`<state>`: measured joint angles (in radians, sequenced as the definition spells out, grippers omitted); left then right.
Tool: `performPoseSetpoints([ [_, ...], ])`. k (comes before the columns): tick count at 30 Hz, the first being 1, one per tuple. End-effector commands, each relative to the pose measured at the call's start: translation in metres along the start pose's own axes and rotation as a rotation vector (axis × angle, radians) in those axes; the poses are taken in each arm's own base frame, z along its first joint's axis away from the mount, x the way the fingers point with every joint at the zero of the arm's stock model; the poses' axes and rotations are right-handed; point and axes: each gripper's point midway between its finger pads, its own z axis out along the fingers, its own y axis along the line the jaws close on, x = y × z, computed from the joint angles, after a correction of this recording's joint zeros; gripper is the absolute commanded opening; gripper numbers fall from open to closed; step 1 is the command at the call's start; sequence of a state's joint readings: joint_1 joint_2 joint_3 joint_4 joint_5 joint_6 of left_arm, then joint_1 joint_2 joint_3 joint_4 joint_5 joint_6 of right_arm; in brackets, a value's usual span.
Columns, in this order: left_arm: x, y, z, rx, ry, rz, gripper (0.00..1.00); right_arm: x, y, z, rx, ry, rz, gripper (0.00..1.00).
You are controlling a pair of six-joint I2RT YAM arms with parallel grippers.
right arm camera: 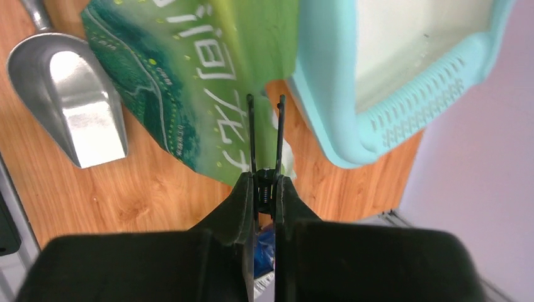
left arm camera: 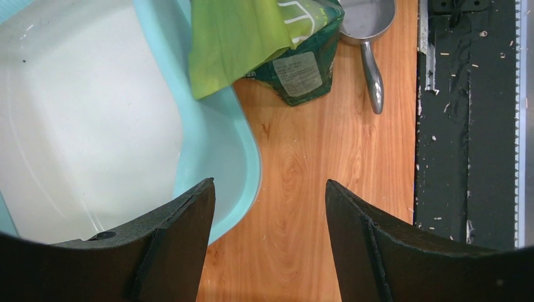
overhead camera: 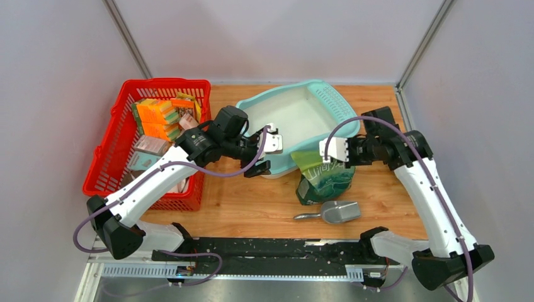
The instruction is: Fill the litter box with clean litter
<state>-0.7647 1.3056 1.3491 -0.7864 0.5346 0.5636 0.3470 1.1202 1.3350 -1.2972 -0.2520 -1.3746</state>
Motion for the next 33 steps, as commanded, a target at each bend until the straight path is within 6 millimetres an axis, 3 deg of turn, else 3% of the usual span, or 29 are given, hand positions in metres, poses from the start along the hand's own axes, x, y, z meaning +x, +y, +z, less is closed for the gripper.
performPoseSetpoints([
  [1, -0.018, 0.003, -0.002, -0.003, -0.055, 0.031, 0.73, -0.01, -0.044, -0.053, 0.234, -0.049, 0.127, 0.0],
  [3, -0.019, 0.004, -0.001, -0.005, -0.057, 0.032, 0.73, -0.008, -0.054, -0.065, 0.3, -0.078, 0.288, 0.0],
  [5, -0.022, 0.007, -0.001, -0.012, -0.065, 0.038, 0.73, 0.013, -0.069, -0.069, 0.394, -0.068, 0.444, 0.0],
  [6, -0.025, 0.009, -0.001, -0.022, -0.074, 0.045, 0.73, 0.03, -0.072, -0.075, 0.469, -0.059, 0.629, 0.0],
  [8, -0.029, 0.012, -0.001, -0.036, -0.085, 0.035, 0.73, 0.059, -0.079, -0.069, 0.574, -0.01, 0.776, 0.0],
  [11, -0.044, 0.02, -0.004, -0.067, -0.122, -0.001, 0.73, 0.089, -0.076, -0.065, 0.699, 0.054, 1.013, 0.0],
  [12, -0.05, 0.021, -0.006, -0.073, -0.135, 0.0, 0.73, 0.107, -0.065, -0.056, 0.701, 0.094, 1.099, 0.0],
  [15, -0.048, 0.024, -0.003, -0.088, -0.119, -0.008, 0.73, 0.128, -0.044, -0.032, 0.677, 0.116, 1.29, 0.0],
  [19, -0.036, 0.029, 0.0, -0.108, -0.063, -0.016, 0.73, 0.136, -0.021, 0.002, 0.563, 0.095, 1.405, 0.0],
  [23, -0.03, 0.035, -0.002, -0.156, -0.035, -0.078, 0.73, 0.142, -0.013, 0.026, 0.534, 0.08, 1.431, 0.0],
  [27, -0.021, 0.033, 0.006, -0.155, -0.033, -0.093, 0.73, 0.152, -0.003, 0.046, 0.498, 0.097, 1.432, 0.0],
  [33, -0.023, 0.029, 0.006, -0.121, -0.036, -0.061, 0.73, 0.171, 0.013, 0.067, 0.406, 0.153, 1.501, 0.0],
])
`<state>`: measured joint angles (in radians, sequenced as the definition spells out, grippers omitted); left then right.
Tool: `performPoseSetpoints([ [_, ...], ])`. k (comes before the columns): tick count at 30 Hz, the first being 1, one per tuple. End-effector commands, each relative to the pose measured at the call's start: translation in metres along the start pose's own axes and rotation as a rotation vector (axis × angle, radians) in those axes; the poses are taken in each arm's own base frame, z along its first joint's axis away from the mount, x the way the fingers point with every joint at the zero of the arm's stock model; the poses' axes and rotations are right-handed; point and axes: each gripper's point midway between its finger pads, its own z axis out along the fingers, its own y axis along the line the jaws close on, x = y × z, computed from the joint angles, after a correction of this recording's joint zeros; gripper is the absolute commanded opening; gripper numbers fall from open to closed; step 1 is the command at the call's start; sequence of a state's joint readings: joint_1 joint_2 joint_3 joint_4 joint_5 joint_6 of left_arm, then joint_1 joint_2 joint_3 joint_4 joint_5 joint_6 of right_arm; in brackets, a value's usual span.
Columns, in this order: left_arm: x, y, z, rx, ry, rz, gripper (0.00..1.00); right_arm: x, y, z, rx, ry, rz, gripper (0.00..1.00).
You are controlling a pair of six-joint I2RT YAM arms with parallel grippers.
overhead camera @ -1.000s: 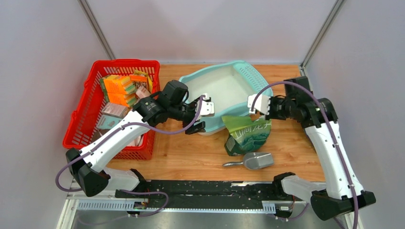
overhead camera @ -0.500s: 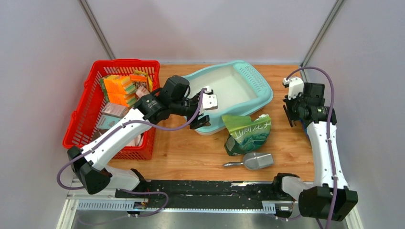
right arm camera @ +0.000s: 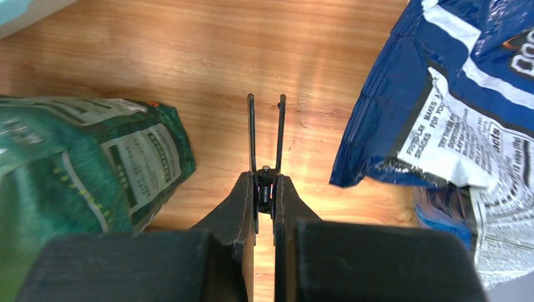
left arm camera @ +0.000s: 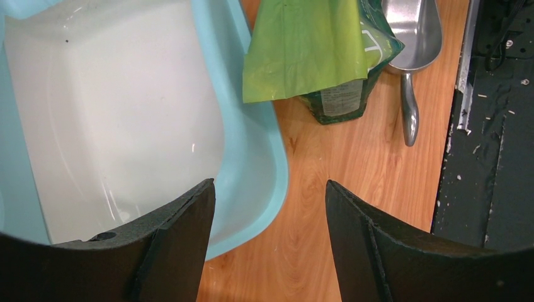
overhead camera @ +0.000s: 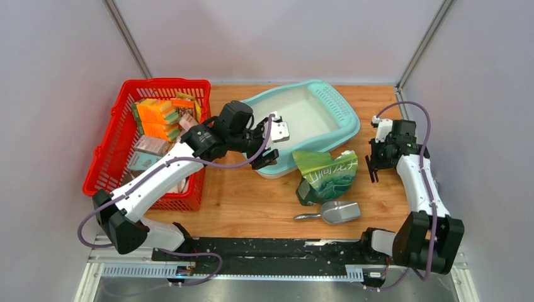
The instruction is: Fill the litter box with clean litter
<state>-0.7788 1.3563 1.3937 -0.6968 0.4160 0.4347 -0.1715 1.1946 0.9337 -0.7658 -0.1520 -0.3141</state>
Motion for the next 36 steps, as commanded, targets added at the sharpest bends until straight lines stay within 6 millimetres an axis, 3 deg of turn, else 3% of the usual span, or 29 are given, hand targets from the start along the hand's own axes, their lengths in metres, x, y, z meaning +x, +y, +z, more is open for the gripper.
performPoseSetpoints([
  [1, -0.011, -0.001, -0.001, 0.011, -0.036, 0.026, 0.73, -0.005, -0.01, 0.017, -0.017, -0.002, 0.05, 0.0],
  [6, -0.013, 0.002, 0.008, 0.023, -0.033, 0.018, 0.73, -0.002, -0.019, 0.039, -0.035, 0.015, 0.09, 0.01],
  [11, -0.008, 0.008, 0.022, 0.027, -0.01, -0.003, 0.72, -0.009, -0.025, 0.052, -0.042, 0.041, 0.095, 0.39],
  [16, -0.018, 0.016, 0.031, 0.01, -0.025, -0.077, 0.72, -0.051, -0.027, 0.01, -0.06, -0.054, 0.107, 0.61],
  [21, -0.037, 0.027, 0.03, -0.01, -0.035, -0.085, 0.73, -0.094, 0.011, -0.047, -0.234, -0.251, 0.064, 0.79],
  [24, -0.035, 0.028, 0.028, -0.003, -0.023, -0.099, 0.73, -0.111, 0.045, -0.068, -0.429, -0.326, 0.078, 0.8],
  [27, -0.033, 0.023, 0.031, 0.045, -0.033, -0.154, 0.73, -0.11, 0.077, -0.076, -0.623, -0.291, 0.104, 0.85],
  [29, -0.031, 0.021, 0.033, 0.072, -0.031, -0.176, 0.72, -0.096, 0.093, -0.072, -0.732, -0.184, 0.147, 0.88],
  [33, -0.028, 0.021, 0.031, 0.066, -0.025, -0.164, 0.72, -0.078, 0.103, -0.067, -0.818, -0.061, 0.184, 0.94],
  [36, -0.024, 0.021, 0.031, 0.063, -0.019, -0.144, 0.72, -0.07, 0.111, -0.065, -0.914, -0.01, 0.197, 0.92],
])
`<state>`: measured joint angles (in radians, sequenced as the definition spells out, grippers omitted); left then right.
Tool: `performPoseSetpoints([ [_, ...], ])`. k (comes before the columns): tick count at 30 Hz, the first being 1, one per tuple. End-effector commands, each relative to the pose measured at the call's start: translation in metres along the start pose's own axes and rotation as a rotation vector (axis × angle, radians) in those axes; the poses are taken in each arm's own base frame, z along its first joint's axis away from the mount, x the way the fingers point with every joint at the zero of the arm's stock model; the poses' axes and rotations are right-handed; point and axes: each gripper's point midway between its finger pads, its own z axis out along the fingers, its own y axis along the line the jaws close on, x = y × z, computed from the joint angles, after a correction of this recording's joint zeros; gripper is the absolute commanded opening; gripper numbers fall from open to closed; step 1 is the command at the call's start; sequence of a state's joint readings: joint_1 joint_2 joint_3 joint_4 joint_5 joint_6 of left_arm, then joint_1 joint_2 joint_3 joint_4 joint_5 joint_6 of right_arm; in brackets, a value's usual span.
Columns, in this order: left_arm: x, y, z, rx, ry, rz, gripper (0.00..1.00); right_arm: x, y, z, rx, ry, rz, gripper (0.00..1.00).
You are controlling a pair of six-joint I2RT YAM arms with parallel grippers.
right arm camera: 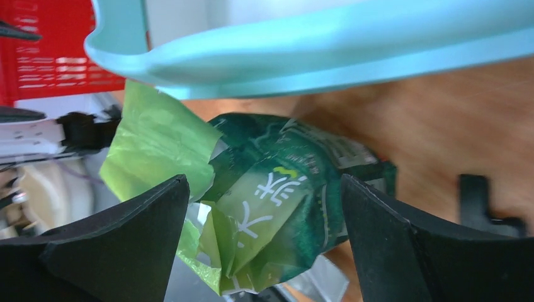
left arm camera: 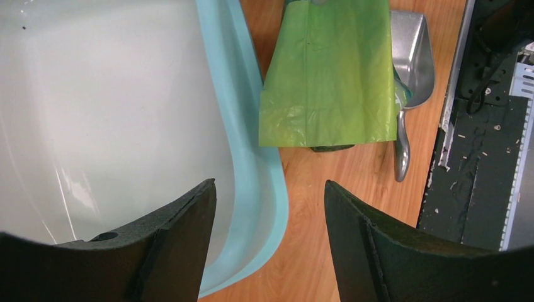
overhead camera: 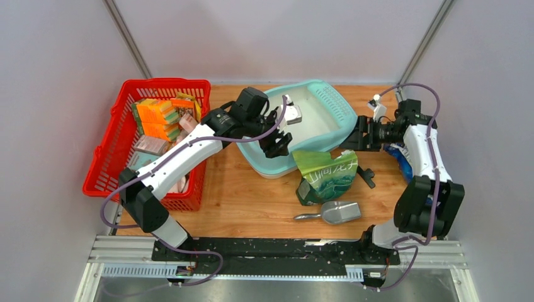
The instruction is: Fill the litter box with clean litter
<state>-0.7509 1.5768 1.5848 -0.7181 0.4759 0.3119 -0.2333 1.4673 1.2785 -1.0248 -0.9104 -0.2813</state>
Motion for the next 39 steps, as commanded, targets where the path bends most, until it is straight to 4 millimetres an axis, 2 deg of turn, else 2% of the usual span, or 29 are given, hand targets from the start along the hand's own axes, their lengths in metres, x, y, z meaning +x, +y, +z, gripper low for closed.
performPoseSetpoints([
  [1, -0.009, -0.005, -0.008, 0.017, -0.035, 0.017, 0.72, 0.01, 0.036, -0.004, -0.208, 0.051, 0.046, 0.92],
  [5, -0.006, -0.006, -0.005, 0.026, -0.025, 0.008, 0.72, 0.01, 0.059, 0.0, -0.375, 0.086, 0.066, 0.9],
  [8, 0.0, -0.004, 0.001, 0.028, -0.007, -0.019, 0.72, 0.018, 0.076, 0.002, -0.457, 0.16, 0.034, 0.89],
  [14, 0.002, -0.003, 0.015, 0.039, -0.007, -0.109, 0.74, 0.035, 0.09, 0.011, -0.504, 0.246, 0.014, 0.83],
  [16, -0.001, -0.003, 0.019, 0.05, -0.014, -0.128, 0.75, 0.032, 0.093, 0.01, -0.5, 0.246, -0.012, 0.79],
  [23, -0.014, -0.006, 0.037, 0.132, -0.036, -0.202, 0.77, 0.014, 0.106, 0.0, -0.493, 0.196, -0.082, 0.76],
  [26, -0.014, -0.006, 0.046, 0.15, -0.02, -0.241, 0.77, 0.014, 0.11, -0.004, -0.492, 0.184, -0.104, 0.74],
  [32, 0.001, 0.0, 0.058, 0.132, 0.037, -0.319, 0.74, 0.009, 0.118, -0.015, -0.452, 0.15, -0.218, 0.73],
  [35, 0.003, 0.0, 0.061, 0.143, 0.04, -0.332, 0.69, 0.001, 0.119, -0.019, -0.373, 0.09, -0.283, 0.75],
  [36, 0.003, -0.001, 0.061, 0.147, 0.04, -0.331, 0.64, -0.011, 0.122, -0.022, -0.329, 0.02, -0.333, 0.76],
  [38, 0.001, -0.003, 0.061, 0.166, 0.033, -0.327, 0.58, -0.023, 0.109, -0.017, -0.24, -0.062, -0.403, 0.8],
  [39, 0.0, -0.004, 0.061, 0.173, 0.031, -0.326, 0.52, -0.025, 0.109, -0.018, -0.216, -0.085, -0.37, 0.81],
])
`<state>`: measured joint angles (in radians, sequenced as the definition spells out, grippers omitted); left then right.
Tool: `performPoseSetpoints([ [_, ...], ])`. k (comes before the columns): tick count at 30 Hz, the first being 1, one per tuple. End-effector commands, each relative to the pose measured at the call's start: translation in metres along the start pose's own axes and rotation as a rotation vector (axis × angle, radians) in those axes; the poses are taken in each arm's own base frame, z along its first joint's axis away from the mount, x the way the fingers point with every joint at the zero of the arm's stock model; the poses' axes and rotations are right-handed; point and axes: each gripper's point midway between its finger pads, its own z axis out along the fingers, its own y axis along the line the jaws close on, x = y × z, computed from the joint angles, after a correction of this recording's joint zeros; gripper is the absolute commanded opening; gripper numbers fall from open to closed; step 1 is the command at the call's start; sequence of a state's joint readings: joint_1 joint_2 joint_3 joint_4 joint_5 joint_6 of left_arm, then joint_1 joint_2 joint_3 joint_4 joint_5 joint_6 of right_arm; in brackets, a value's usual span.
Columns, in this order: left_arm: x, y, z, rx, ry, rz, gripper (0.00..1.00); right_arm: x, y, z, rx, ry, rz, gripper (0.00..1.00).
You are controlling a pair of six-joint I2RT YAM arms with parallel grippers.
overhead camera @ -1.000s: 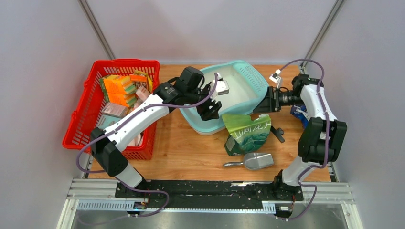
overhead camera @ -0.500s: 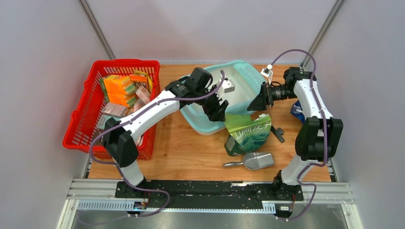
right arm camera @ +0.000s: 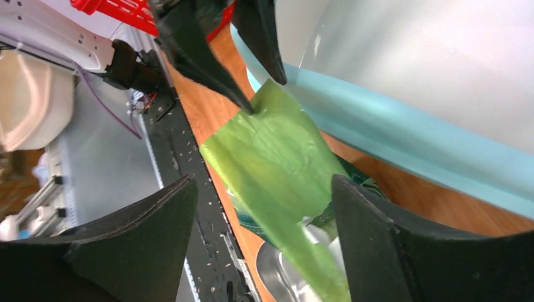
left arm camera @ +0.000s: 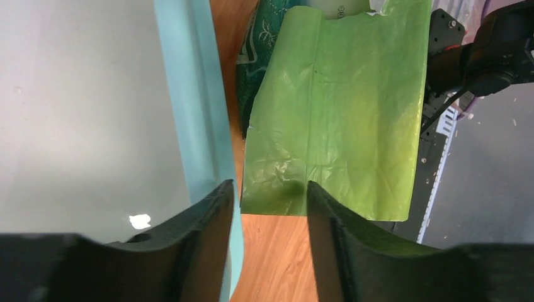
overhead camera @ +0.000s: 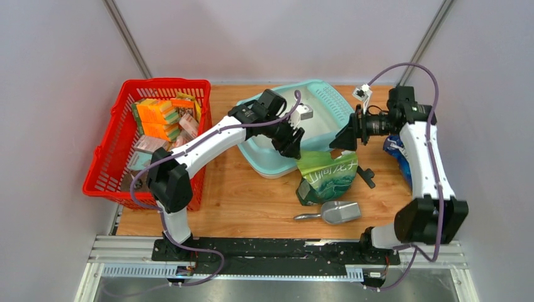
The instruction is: Fill the litter box with clean litter
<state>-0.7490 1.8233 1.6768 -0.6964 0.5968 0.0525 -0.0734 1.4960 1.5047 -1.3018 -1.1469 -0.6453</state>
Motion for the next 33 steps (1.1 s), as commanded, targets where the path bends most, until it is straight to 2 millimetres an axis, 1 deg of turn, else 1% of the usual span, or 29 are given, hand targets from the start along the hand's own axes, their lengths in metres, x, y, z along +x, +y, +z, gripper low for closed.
performPoseSetpoints([
  [1, -0.019, -0.011, -0.008, 0.051, -0.048, 0.011, 0.5, -0.017, 0.011, -0.015, 0.182, -0.114, -0.054, 0.82],
  [2, -0.019, -0.014, -0.008, 0.064, -0.05, 0.016, 0.43, -0.016, 0.006, -0.013, 0.198, -0.131, -0.069, 0.82],
  [5, -0.017, -0.019, -0.007, 0.104, -0.042, 0.012, 0.32, -0.014, 0.003, -0.016, 0.242, -0.141, -0.074, 0.82],
  [6, -0.018, -0.021, -0.007, 0.117, -0.045, 0.013, 0.21, -0.013, 0.001, -0.016, 0.256, -0.138, -0.066, 0.82],
  [7, -0.019, -0.025, -0.007, 0.143, -0.047, 0.018, 0.16, -0.012, -0.003, -0.018, 0.285, -0.136, -0.058, 0.82],
  [8, -0.019, -0.027, -0.007, 0.152, -0.049, 0.019, 0.05, -0.013, -0.002, -0.02, 0.298, -0.14, -0.07, 0.82],
  [9, -0.021, -0.027, -0.007, 0.155, -0.056, 0.024, 0.0, -0.012, -0.002, -0.021, 0.308, -0.139, -0.075, 0.82],
  [10, -0.022, -0.028, -0.007, 0.154, -0.056, 0.023, 0.0, -0.012, -0.003, -0.024, 0.332, -0.138, -0.087, 0.82],
  [11, -0.025, -0.027, -0.007, 0.154, -0.061, 0.026, 0.0, -0.012, 0.0, -0.026, 0.347, -0.141, -0.1, 0.82],
  [13, -0.037, -0.03, -0.014, 0.15, -0.089, 0.063, 0.0, -0.009, -0.003, -0.03, 0.385, -0.137, -0.101, 0.83],
  [14, -0.043, -0.031, -0.018, 0.147, -0.103, 0.078, 0.0, -0.008, -0.001, -0.032, 0.396, -0.14, -0.105, 0.83],
  [15, -0.054, -0.034, -0.025, 0.144, -0.129, 0.105, 0.0, -0.006, -0.003, -0.032, 0.405, -0.136, -0.094, 0.83],
  [16, -0.06, -0.035, -0.027, 0.139, -0.142, 0.129, 0.0, -0.005, -0.006, -0.034, 0.431, -0.133, -0.086, 0.83],
  [18, -0.08, -0.04, -0.043, 0.12, -0.195, 0.183, 0.0, -0.002, -0.011, -0.036, 0.462, -0.122, -0.049, 0.82],
  [19, -0.086, -0.041, -0.049, 0.107, -0.216, 0.207, 0.0, 0.0, -0.018, -0.039, 0.496, -0.112, -0.031, 0.82],
  [20, -0.094, -0.046, -0.06, 0.094, -0.246, 0.231, 0.0, 0.0, -0.021, -0.04, 0.515, -0.111, -0.021, 0.82],
  [22, -0.102, -0.049, -0.069, 0.083, -0.284, 0.271, 0.0, 0.002, -0.031, -0.045, 0.573, -0.108, 0.023, 0.82],
  [23, -0.106, -0.056, -0.079, 0.082, -0.309, 0.295, 0.0, 0.001, -0.034, -0.046, 0.589, -0.113, 0.042, 0.83],
  [24, -0.103, -0.056, -0.078, 0.086, -0.316, 0.301, 0.0, 0.001, -0.035, -0.045, 0.582, -0.115, 0.061, 0.83],
  [25, -0.1, -0.061, -0.079, 0.103, -0.319, 0.306, 0.0, 0.002, -0.035, -0.043, 0.57, -0.113, 0.071, 0.83],
  [26, -0.099, -0.065, -0.083, 0.11, -0.329, 0.313, 0.0, 0.003, -0.034, -0.041, 0.558, -0.11, 0.083, 0.83],
  [27, -0.091, -0.064, -0.079, 0.119, -0.313, 0.306, 0.0, 0.0, -0.03, -0.039, 0.532, -0.116, 0.085, 0.83],
  [28, -0.088, -0.064, -0.079, 0.123, -0.308, 0.307, 0.0, -0.001, -0.028, -0.036, 0.509, -0.116, 0.095, 0.83],
  [30, -0.08, -0.065, -0.079, 0.125, -0.295, 0.309, 0.0, -0.003, -0.013, -0.029, 0.409, -0.112, 0.068, 0.85],
  [31, -0.079, -0.063, -0.08, 0.109, -0.295, 0.322, 0.0, -0.005, 0.001, -0.023, 0.319, -0.11, 0.028, 0.85],
  [33, -0.076, -0.053, -0.077, 0.064, -0.273, 0.287, 0.01, -0.005, 0.0, -0.022, 0.311, -0.107, 0.023, 0.86],
])
